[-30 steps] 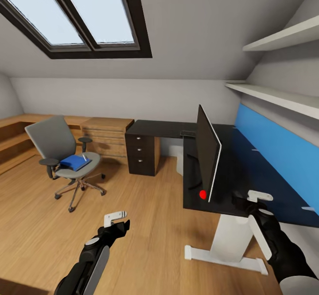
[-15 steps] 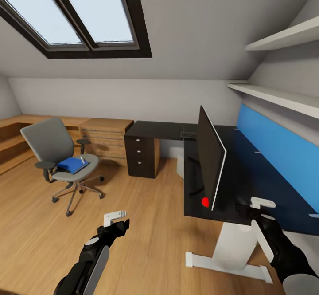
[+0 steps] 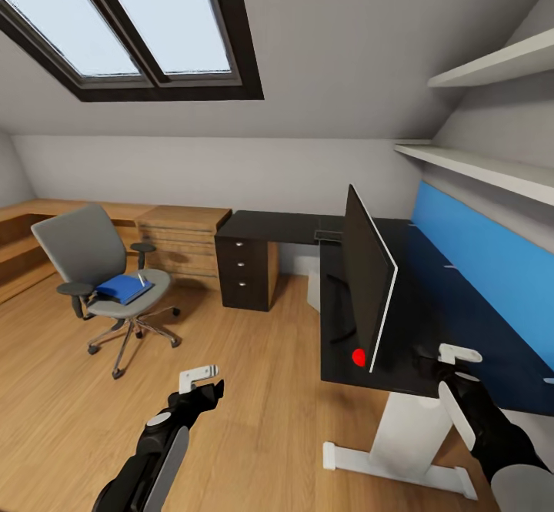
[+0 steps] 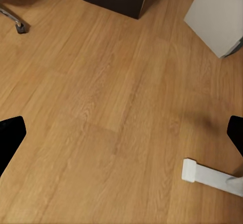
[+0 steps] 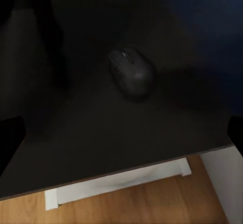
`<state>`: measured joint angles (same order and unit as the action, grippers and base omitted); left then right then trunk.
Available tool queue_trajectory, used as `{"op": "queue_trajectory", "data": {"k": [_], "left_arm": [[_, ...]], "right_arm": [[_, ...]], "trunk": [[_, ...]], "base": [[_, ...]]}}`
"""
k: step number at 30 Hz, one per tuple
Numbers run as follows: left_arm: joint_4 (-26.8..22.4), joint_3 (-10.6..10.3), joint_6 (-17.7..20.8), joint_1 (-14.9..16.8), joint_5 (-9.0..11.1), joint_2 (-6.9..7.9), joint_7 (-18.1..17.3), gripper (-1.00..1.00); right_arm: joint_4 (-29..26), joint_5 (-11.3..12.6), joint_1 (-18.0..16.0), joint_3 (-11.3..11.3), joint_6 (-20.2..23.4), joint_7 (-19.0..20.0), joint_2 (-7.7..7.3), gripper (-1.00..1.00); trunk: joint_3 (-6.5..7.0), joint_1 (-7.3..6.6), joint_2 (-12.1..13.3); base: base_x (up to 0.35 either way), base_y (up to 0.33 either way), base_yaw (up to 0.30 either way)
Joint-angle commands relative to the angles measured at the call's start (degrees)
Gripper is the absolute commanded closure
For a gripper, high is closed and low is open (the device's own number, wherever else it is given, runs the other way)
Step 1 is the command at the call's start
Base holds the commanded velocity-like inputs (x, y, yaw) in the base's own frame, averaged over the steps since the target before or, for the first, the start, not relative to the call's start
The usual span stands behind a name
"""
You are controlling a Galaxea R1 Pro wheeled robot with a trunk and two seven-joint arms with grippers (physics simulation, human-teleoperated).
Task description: In the bedroom, organize the workspace by keeping the computer under the desk, ensuring the monitor is on the desk, placing the keyboard on the desk next to the monitor, placing the mouse on the desk next to the keyboard, moving the folder from the swivel chair onto the desk next to the mouse, stacking the notebook on top of the folder with the pen on top of the notebook, and positioning the swivel chair next to the desk.
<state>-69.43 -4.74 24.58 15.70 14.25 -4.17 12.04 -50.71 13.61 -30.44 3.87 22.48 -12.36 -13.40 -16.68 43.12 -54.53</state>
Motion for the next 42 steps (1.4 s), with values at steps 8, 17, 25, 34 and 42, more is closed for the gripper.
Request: {"op": "queue_trajectory", "data": {"k": [8, 17, 25, 34, 42], "left_arm": [[-0.09, -0.12, 0.20, 0.04, 0.61, -0.05, 0.53, -1.00], [-0.09, -0.18, 0.20, 0.04, 0.61, -0.05, 0.53, -1.00], [-0.09, -0.18, 0.20, 0.04, 0.61, -0.05, 0.53, -1.00], [-0.09, -0.19, 0.20, 0.04, 0.60, -0.05, 0.53, -1.00], [-0.09, -0.18, 0.20, 0.04, 0.60, -0.08, 0.58, -1.00]], "right_arm": [[7.56, 0.61, -3.26, -0.09, -2.81, 0.00, -1.52, -1.00], [15.69, 0.43, -6.88, -0.12, -5.56, 2.56, -2.05, -1.00], [21.64, 0.39, -9.27, -0.17, -8.55, 2.68, -2.44, -1.00], [28.94, 0.18, -12.97, -0.33, -11.93, 4.65, -2.80, -1.00], [31.21, 0.02, -13.48, -0.35, -13.62, 6.96, -3.69, -1.00]], "trunk": [[-0.08, 0.01, -0.06], [-0.08, 0.01, -0.06], [-0.08, 0.01, -0.06], [-0.08, 0.01, -0.06], [-0.08, 0.01, -0.06]], "base": [[0.001, 0.000, 0.000], [0.000, 0.000, 0.000], [0.000, 0.000, 0.000], [0.000, 0.000, 0.000], [0.000, 0.000, 0.000]]}}
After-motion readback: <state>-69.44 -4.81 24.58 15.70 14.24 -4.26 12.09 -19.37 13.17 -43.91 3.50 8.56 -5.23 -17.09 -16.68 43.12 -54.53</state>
